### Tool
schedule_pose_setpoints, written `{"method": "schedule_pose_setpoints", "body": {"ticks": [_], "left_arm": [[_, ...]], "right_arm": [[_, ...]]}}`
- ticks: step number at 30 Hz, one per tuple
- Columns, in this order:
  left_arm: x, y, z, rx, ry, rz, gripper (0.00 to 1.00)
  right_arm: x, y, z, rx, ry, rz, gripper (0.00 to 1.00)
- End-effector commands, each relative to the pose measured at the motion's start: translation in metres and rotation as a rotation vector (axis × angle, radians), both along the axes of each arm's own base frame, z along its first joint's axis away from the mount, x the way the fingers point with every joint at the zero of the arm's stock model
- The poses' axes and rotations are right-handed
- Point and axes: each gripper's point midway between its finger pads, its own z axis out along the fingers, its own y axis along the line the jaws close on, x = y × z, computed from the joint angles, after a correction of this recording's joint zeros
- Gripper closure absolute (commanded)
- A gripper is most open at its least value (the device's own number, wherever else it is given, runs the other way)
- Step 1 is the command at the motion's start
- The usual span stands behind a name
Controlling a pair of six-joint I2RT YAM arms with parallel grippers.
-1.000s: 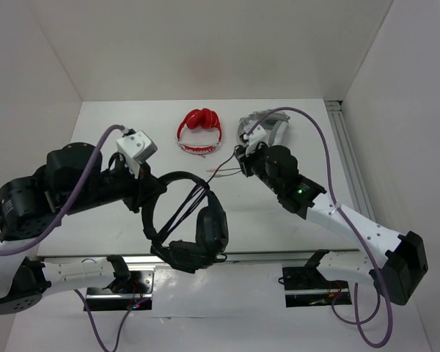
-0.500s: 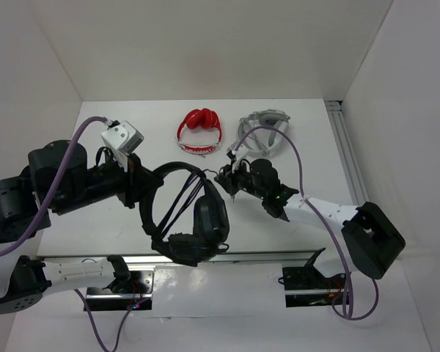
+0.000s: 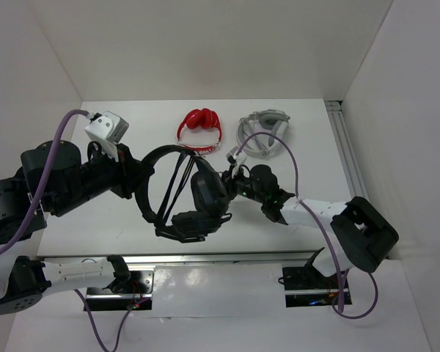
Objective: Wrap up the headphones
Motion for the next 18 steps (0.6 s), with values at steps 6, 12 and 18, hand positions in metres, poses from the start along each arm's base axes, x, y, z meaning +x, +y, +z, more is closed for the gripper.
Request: {"method": "schedule_pose_setpoints", "body": {"ticks": [6,12,18], "left_arm": [[0.004,-0.006,0.037,-0.155,-0.062,0.017,1.0],[0.004,-0.008,0.034,-0.154,-0.051,0.019,1.0],[0.011,-0.011,0.02,-0.119,-0.035,0.041,1.0]], "right_arm": [[-0.005,0.01,0.008,0.06,-0.022,0.054,0.61],[-0.011,0.016,0.01,0.077,-0.023,0.084,0.58],[-0.021,0.024,0.017,0.104,-0.013,0.144,0.53]]}}
